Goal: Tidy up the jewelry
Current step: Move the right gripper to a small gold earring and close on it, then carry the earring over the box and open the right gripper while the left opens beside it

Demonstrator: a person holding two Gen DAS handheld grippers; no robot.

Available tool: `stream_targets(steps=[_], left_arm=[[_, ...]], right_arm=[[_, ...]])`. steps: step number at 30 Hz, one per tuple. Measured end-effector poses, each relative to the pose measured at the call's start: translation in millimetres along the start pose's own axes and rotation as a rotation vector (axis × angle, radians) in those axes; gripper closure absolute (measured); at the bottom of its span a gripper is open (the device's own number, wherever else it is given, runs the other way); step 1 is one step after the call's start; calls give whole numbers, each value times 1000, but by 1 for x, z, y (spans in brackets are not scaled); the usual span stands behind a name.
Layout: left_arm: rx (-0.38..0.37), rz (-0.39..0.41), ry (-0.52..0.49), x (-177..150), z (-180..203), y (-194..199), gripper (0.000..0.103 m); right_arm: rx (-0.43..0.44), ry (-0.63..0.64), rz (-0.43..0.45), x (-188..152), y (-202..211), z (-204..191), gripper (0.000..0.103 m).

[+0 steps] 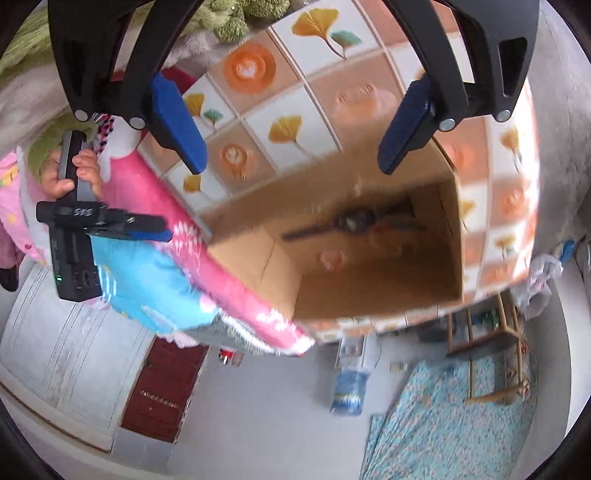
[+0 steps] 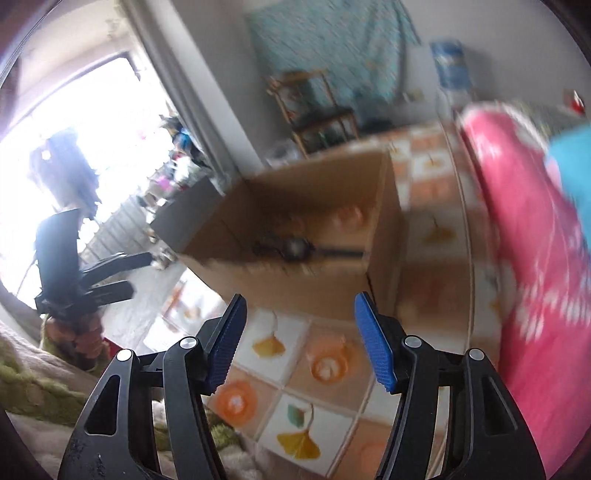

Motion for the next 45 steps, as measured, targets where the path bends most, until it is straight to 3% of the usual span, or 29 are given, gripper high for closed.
stream_targets(steps=[2, 5, 11, 21, 22, 26, 30, 33, 38, 41, 45], left_arm=[[27, -49, -8, -20, 4, -16, 11], [60, -99, -44, -46, 4, -47, 11], [162, -153, -152, -75, 0, -90, 11], [151, -158, -137, -88, 4, -114, 11], [142, -154, -132, -87, 7, -114, 11], [122, -138, -148, -88, 14, -117, 11], [70, -83, -171, -81, 29, -118, 13], [12, -48, -202, -77, 46, -125, 22], [-52, -25, -294, -72, 73, -143, 45], [-94, -34, -344, -71, 88, -156, 50], [-133, -84, -318, -73, 96, -169, 58]], right_arm=[[-54, -2, -45, -18, -22, 7, 45], [-129, 48, -75, -31, -46, 10, 57], [-158, 132, -122, -46, -73, 4, 68], [-257, 226, -165, -67, -94, 15, 94], [-256, 230, -168, -68, -94, 15, 100], [-233, 196, -166, -70, -88, 13, 102], [-158, 94, -145, -63, -80, 15, 102], [-117, 45, -136, -59, -75, 15, 102], [-54, -54, -134, -55, -72, 22, 102], [-19, -98, -136, -54, -70, 18, 102], [19, -110, -138, -52, -62, 9, 102]])
Point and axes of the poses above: each gripper's, at about its wrist camera, not at the fingertips, and y roughly against the way its jaws point, z to its right, x to its top, the point moved 9 cm from there along -y, roughly the way its jaws point, and after that the axes turned 10 degrees about z, right-handed, at the moved point
